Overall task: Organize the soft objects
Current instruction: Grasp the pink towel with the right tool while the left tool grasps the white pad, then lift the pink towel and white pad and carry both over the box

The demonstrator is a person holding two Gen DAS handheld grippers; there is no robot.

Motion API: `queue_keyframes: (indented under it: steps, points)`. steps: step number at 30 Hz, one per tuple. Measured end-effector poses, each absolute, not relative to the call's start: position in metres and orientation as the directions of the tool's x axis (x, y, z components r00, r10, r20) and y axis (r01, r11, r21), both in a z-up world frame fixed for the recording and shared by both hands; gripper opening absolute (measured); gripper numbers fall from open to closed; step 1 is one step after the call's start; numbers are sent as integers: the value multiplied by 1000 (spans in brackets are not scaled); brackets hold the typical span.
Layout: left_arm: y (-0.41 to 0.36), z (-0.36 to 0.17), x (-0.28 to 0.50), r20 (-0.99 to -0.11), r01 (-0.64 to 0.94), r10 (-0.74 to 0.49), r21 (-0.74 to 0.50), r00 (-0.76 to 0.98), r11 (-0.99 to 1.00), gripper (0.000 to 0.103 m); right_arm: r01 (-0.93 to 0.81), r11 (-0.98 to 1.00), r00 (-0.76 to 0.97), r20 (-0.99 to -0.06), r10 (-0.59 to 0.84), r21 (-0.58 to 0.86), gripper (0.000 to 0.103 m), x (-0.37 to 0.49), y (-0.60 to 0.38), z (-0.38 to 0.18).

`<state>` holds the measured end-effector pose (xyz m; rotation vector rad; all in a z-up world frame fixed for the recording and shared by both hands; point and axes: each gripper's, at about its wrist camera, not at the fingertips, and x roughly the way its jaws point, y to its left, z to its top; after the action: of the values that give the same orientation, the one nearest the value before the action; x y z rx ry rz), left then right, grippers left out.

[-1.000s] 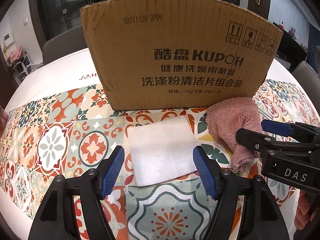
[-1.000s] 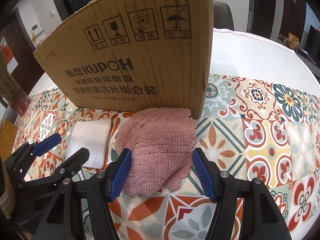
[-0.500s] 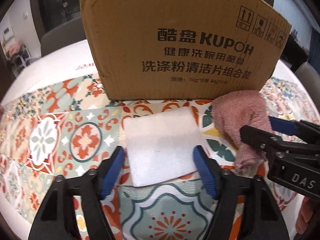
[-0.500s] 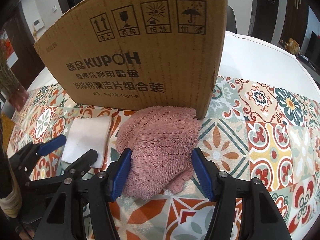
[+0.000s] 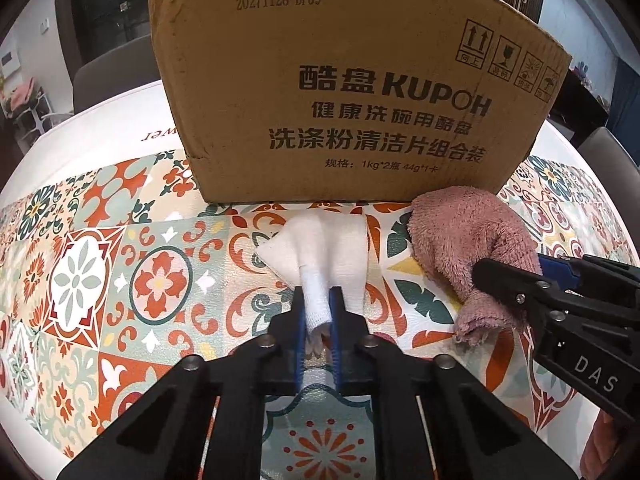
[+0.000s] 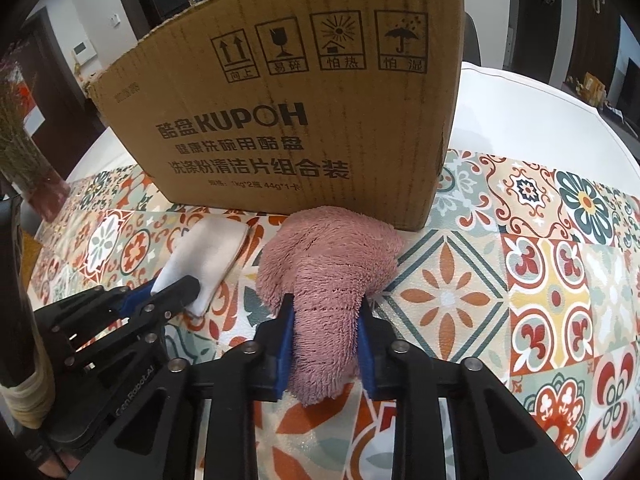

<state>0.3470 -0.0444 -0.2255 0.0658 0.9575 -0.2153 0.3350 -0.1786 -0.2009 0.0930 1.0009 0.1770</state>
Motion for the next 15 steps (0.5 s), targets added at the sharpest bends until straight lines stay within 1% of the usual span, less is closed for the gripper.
queue_keyframes:
  steps: [4, 15]
  points:
    - [-46, -219, 341, -812, 210, -152, -37, 563, 977, 9, -105, 983, 542, -820, 185, 153, 25, 330, -180, -194]
    - [-39, -185, 322, -776, 189, -159, -53, 610, 981, 9, -110, 979, 589, -782, 202, 169, 25, 314, -185, -164]
